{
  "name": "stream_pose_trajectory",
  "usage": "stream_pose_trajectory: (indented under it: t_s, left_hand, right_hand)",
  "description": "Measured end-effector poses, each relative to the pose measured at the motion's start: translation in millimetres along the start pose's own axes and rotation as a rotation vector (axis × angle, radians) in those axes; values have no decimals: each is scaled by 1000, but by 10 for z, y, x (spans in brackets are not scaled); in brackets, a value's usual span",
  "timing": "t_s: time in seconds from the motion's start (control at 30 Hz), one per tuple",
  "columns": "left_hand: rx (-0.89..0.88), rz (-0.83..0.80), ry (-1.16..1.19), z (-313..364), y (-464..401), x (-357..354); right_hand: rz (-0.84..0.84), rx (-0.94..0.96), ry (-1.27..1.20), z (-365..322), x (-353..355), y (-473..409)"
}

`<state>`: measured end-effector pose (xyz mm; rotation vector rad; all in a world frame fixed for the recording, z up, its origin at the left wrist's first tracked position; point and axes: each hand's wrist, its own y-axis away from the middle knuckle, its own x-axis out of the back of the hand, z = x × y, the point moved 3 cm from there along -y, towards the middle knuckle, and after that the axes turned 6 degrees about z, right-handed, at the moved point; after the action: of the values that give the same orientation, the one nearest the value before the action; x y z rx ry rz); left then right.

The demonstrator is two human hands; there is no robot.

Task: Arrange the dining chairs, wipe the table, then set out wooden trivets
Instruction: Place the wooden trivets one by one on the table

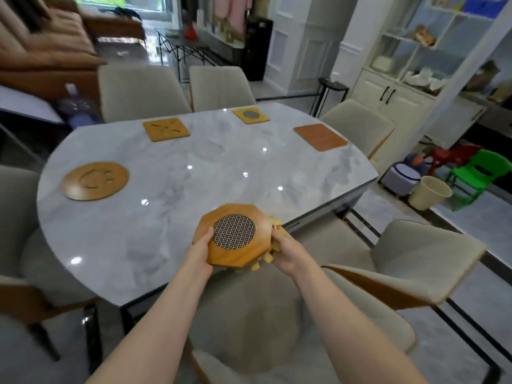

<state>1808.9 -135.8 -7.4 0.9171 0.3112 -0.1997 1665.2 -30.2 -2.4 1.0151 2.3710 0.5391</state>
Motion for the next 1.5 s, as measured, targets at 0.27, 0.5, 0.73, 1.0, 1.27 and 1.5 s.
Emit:
stream_pose_trajectory:
  t_s: [0.27, 0.5, 0.73, 1.0, 1.27, 1.5]
  left_hand:
    - [-71, 37, 106, 248, -406, 52]
    - [-122, 157, 205, 241, -840, 70]
    - [-193, 209, 303, 412, -1186, -231]
    - [-169, 355, 357, 76, -1694, -216]
    - [-306, 470, 337, 34, -1665, -177]
    - [-354, 467, 354, 42, -1623, 5]
  right_hand:
    - [-34, -70, -14, -21, -315, -574]
    - [-85, -162, 36, -35, -423, -1063]
    - [-233, -119, 122, -221, -547, -1672]
    - [-69, -130, 364, -23, -266, -2219]
    - [-9, 73, 599, -101, -210, -2270]
    - [69, 183, 767, -36, -211, -2292]
